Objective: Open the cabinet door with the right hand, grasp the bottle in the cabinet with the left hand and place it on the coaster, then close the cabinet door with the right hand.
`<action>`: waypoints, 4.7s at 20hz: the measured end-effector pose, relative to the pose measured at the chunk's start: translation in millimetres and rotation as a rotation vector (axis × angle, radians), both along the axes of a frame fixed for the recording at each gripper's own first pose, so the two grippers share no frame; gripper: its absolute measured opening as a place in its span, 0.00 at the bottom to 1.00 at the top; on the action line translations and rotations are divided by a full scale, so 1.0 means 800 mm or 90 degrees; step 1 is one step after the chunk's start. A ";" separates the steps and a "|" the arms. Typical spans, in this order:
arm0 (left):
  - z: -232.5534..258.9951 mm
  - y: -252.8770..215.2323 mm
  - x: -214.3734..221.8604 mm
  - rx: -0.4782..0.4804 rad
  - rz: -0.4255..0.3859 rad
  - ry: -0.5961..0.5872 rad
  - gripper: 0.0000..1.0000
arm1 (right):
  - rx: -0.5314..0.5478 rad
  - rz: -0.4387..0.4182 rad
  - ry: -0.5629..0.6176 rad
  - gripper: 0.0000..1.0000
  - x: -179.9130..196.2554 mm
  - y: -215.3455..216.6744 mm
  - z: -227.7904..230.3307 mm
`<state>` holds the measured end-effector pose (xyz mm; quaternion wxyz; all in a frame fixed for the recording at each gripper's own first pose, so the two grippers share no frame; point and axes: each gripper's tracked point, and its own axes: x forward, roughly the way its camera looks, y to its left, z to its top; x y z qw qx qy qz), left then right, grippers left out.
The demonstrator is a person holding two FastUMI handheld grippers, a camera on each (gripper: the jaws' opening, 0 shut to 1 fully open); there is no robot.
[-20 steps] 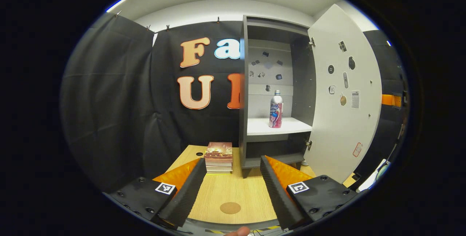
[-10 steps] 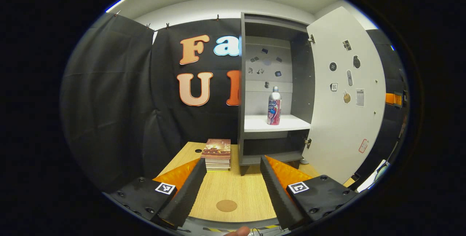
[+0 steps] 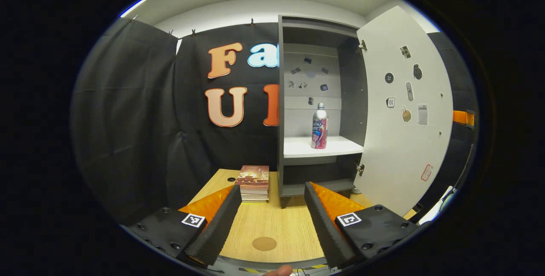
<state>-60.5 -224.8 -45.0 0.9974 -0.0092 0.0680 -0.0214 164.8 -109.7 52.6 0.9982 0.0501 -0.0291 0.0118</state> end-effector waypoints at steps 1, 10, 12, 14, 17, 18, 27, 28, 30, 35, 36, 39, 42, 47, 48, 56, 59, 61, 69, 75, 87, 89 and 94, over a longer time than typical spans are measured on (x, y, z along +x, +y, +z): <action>0.001 -0.007 0.011 0.001 -0.008 -0.001 0.96 | -0.001 0.000 -0.005 0.07 -0.004 0.003 0.002; 0.019 -0.100 0.160 -0.011 -0.099 -0.050 0.94 | -0.029 0.028 -0.025 0.01 -0.007 0.047 0.008; 0.021 -0.123 0.201 -0.009 -0.114 -0.058 0.94 | -0.024 0.035 -0.018 0.17 -0.001 0.059 0.001; 0.024 -0.144 0.244 -0.007 -0.125 -0.067 0.95 | -0.014 0.032 -0.008 0.31 0.003 0.065 -0.007; 0.031 -0.172 0.309 -0.005 -0.137 -0.082 0.94 | 0.009 0.018 0.018 0.40 0.011 0.073 -0.022; 0.034 -0.180 0.330 -0.005 -0.142 -0.086 0.97 | 0.011 0.006 0.026 0.47 0.013 0.070 -0.026; 0.033 -0.238 0.459 -0.010 -0.170 -0.096 0.96 | 0.036 -0.057 0.082 0.69 0.049 0.063 -0.058; 0.031 -0.242 0.468 -0.010 -0.171 -0.094 0.96 | 0.034 -0.063 0.086 0.70 0.055 0.061 -0.060; 0.026 -0.249 0.486 -0.010 -0.174 -0.090 0.99 | 0.031 -0.071 0.097 0.71 0.066 0.057 -0.066; 0.017 -0.260 0.504 0.003 -0.182 -0.083 0.96 | 0.033 -0.083 0.112 0.72 0.078 0.050 -0.075; 0.018 -0.259 0.501 0.003 -0.183 -0.082 0.94 | 0.033 -0.084 0.113 0.72 0.078 0.050 -0.076; 0.024 -0.252 0.482 -0.002 -0.186 -0.084 0.87 | 0.030 -0.080 0.110 0.72 0.077 0.051 -0.078; 0.036 -0.232 0.445 -0.006 -0.183 -0.100 0.87 | 0.026 -0.070 0.110 0.72 0.064 0.056 -0.081; 0.034 -0.184 0.366 0.000 -0.156 -0.112 0.86 | 0.031 -0.050 0.115 0.72 0.030 0.064 -0.091; 0.030 -0.171 0.348 0.004 -0.147 -0.113 0.86 | 0.032 -0.045 0.117 0.72 0.023 0.066 -0.093; -0.086 -0.064 0.234 0.034 -0.067 -0.044 0.87 | 0.041 0.003 0.169 0.73 -0.033 0.091 -0.140; -0.157 -0.027 0.205 0.055 -0.036 -0.005 0.86 | 0.044 0.023 0.208 0.74 -0.050 0.101 -0.170; -0.206 -0.010 0.187 0.062 -0.023 0.016 0.87 | 0.046 0.030 0.233 0.74 -0.057 0.104 -0.190; -0.342 0.016 0.151 0.032 0.005 0.096 0.87 | 0.055 0.043 0.342 0.76 -0.075 0.111 -0.274; -0.392 0.023 0.147 0.045 0.009 0.119 0.87 | 0.041 0.050 0.373 0.77 -0.067 0.114 -0.296; -0.401 0.032 0.108 0.051 0.024 0.132 0.87 | 0.031 0.062 0.396 0.77 -0.078 0.131 -0.310; -0.400 0.030 0.104 0.044 0.024 0.137 0.87 | 0.037 0.063 0.396 0.77 -0.080 0.131 -0.311; -0.399 0.032 0.103 0.036 0.027 0.142 0.87 | 0.037 0.064 0.402 0.77 -0.090 0.133 -0.314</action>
